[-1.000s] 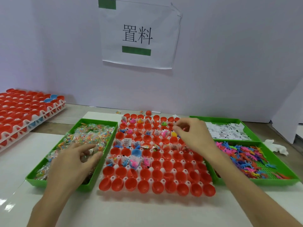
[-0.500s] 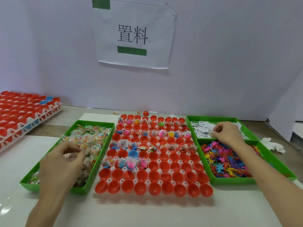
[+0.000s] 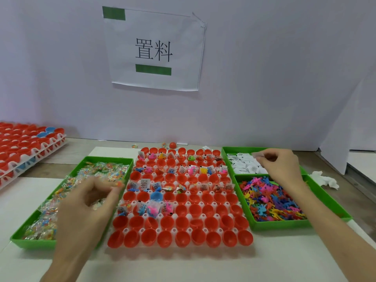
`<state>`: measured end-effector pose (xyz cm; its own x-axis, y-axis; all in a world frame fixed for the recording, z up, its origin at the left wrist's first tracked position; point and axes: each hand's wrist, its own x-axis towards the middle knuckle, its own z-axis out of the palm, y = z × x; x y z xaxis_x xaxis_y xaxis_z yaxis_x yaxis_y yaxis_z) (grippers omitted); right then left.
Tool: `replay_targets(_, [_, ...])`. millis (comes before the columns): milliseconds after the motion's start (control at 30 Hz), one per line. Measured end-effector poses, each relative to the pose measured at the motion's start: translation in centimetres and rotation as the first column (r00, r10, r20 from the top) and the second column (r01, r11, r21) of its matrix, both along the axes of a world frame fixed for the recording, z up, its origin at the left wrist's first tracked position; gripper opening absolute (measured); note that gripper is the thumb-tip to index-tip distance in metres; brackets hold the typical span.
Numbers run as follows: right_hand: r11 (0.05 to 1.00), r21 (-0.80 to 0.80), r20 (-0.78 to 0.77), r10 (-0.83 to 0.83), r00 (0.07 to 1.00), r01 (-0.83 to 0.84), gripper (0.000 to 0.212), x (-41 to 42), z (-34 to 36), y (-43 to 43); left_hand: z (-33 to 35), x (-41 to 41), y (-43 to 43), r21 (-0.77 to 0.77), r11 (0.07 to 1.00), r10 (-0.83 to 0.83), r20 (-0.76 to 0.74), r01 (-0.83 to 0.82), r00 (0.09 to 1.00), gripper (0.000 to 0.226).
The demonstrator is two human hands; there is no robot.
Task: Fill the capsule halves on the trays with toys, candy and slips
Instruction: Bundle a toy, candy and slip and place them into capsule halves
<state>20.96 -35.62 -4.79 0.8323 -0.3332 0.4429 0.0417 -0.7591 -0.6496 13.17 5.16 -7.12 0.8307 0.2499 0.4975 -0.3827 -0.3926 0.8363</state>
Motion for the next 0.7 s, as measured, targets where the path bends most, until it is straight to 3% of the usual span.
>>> replay_targets(67, [0.997,0.066,0.004,0.033,0.999,-0.033,0.006,-1.6,0.6,1.0,1.2,-0.9,-2.4,-0.092,0.987,-0.137,-0.024,0.134,0.990,0.014])
replay_targets(167, [0.966,0.218,-0.006,0.146,0.989,-0.141,0.018,-4.3,1.1,3.1,2.3,-1.9,-6.7,-0.239,0.923,-0.325,-0.066,0.301,0.943,0.019])
replay_targets(267, [0.840,0.421,0.047,0.357,0.933,-0.342,0.024,-7.6,0.5,6.5,2.4,-1.9,-10.8,-0.379,0.845,-0.454,-0.133,0.378,0.881,0.032])
replay_targets(333, [0.740,0.510,0.115,0.446,0.888,-0.438,0.024,-9.5,-0.1,8.7,2.2,-1.7,-12.7,-0.452,0.812,-0.482,-0.164,0.369,0.861,0.028])
replay_targets(433, [0.663,0.527,0.186,0.520,0.834,-0.531,0.031,-10.7,-0.9,10.6,1.6,-1.7,-13.6,-0.453,0.810,-0.488,-0.167,0.373,0.857,0.028])
replay_targets(567, [0.676,0.489,0.174,0.544,0.821,-0.552,0.041,-10.9,-1.4,10.9,1.0,-2.0,-13.9,-0.458,0.801,-0.514,-0.198,0.385,0.835,0.041])
replay_targets(700, [0.717,0.475,0.164,0.498,0.851,-0.511,0.043,-11.0,-2.1,11.0,0.8,-2.6,-14.4,-0.475,0.769,-0.557,-0.169,0.428,0.813,0.017])
